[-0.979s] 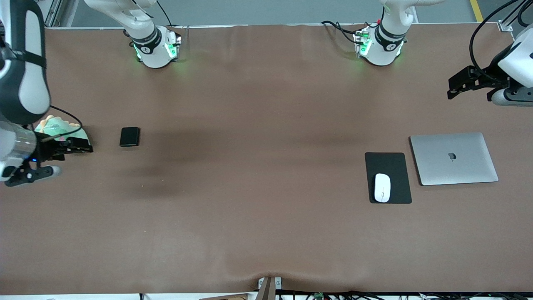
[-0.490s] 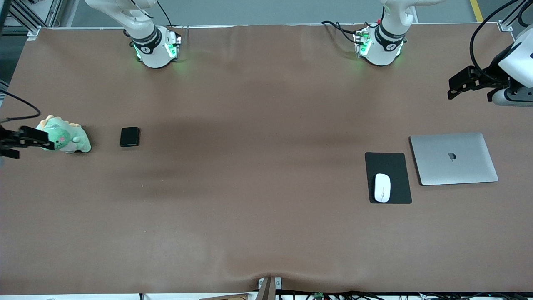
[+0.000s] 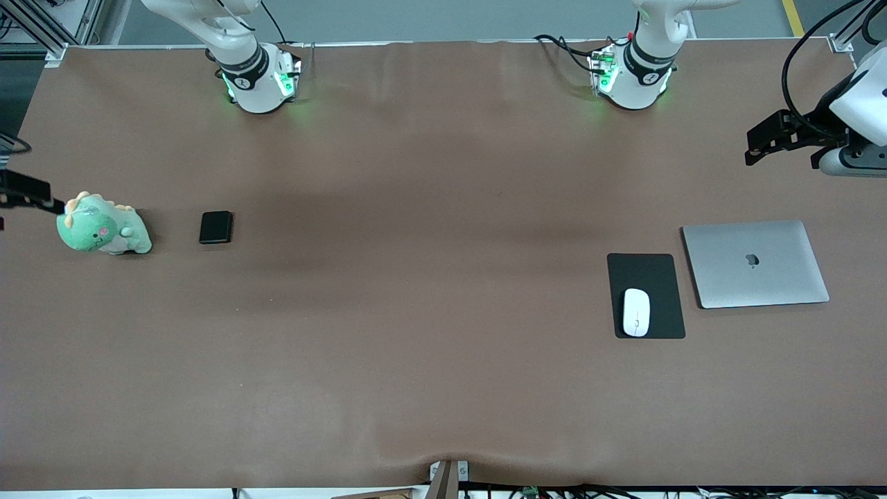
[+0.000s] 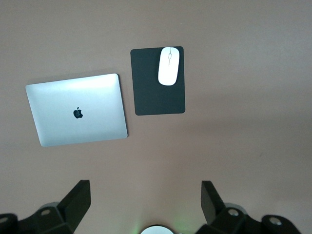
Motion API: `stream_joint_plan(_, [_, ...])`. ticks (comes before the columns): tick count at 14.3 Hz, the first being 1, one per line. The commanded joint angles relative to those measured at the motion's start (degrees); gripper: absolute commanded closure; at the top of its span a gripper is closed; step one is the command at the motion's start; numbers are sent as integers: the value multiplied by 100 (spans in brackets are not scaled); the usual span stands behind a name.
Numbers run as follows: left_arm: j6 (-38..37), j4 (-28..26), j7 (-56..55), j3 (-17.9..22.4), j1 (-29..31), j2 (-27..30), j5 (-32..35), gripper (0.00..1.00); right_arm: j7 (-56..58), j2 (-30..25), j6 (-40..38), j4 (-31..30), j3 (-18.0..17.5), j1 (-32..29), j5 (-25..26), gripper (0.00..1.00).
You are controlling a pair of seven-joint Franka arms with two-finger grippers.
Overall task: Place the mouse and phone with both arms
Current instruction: 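Open the right gripper and withdraw it from the phone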
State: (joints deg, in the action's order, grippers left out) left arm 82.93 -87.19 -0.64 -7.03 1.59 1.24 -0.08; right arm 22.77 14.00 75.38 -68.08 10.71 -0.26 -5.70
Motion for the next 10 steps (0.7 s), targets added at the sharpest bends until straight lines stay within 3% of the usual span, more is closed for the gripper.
stream_joint_plan(1, [30, -17, 2, -17, 17, 52, 52, 0, -367, -432, -286, -232, -140, -132, 7, 0])
stream_joint_plan(4, [30, -26, 2, -17, 17, 52, 61, 0, -1274, -1028, -331, -933, -279, -106, -1, 0])
stream_joint_plan(10, [30, -26, 2, -17, 17, 52, 61, 0, -1248, -1785, 134, -1979, -491, -97, 51, 0])
